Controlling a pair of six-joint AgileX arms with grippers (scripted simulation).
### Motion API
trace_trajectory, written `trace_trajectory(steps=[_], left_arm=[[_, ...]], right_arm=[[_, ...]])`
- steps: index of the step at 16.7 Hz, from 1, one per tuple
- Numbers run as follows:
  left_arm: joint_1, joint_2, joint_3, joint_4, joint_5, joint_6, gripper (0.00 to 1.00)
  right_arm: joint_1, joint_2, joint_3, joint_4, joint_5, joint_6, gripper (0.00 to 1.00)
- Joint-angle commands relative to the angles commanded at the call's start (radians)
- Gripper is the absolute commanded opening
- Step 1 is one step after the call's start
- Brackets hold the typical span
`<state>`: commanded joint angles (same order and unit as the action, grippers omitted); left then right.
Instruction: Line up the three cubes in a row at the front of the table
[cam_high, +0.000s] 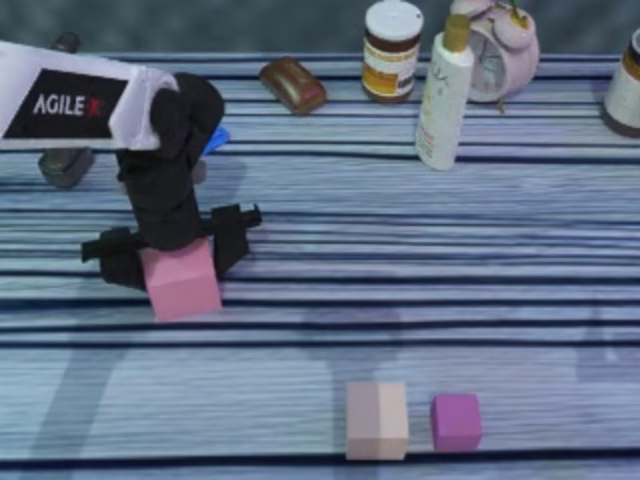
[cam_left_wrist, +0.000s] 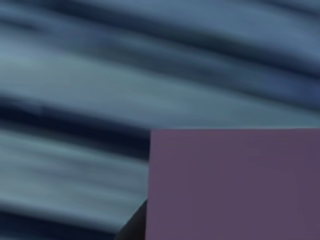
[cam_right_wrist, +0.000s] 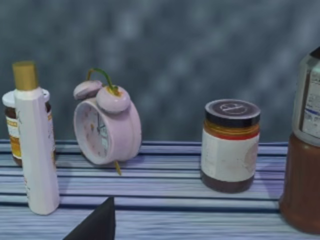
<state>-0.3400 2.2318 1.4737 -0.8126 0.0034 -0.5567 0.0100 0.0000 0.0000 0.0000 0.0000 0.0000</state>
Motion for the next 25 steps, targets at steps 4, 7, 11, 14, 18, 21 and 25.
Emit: trace_trajectory(steps=[4,7,11,14,18,21,25], left_arm=[[0.0,0.0,0.0,0.0,0.0,0.0,0.17],[0.0,0.0,0.0,0.0,0.0,0.0,0.0],[0.0,0.0,0.0,0.0,0.0,0.0,0.0],[0.0,0.0,0.0,0.0,0.0,0.0,0.0],[0.005,-0.023,0.03,-0.046,-0.003,0.001,0.0],[0.015,-0.07,0.088,-0.169,-0.003,-0.001,0.0],[0.02,-0.111,0.13,-0.237,-0.003,0.0,0.0]], right_arm=[[0.0,0.0,0.0,0.0,0.0,0.0,1.0],[0.0,0.0,0.0,0.0,0.0,0.0,1.0],[0.0,0.0,0.0,0.0,0.0,0.0,1.0],[0.0,0.0,0.0,0.0,0.0,0.0,1.0],[0.0,0.0,0.0,0.0,0.0,0.0,1.0],[0.0,0.0,0.0,0.0,0.0,0.0,1.0],[0.0,0.0,0.0,0.0,0.0,0.0,1.0]])
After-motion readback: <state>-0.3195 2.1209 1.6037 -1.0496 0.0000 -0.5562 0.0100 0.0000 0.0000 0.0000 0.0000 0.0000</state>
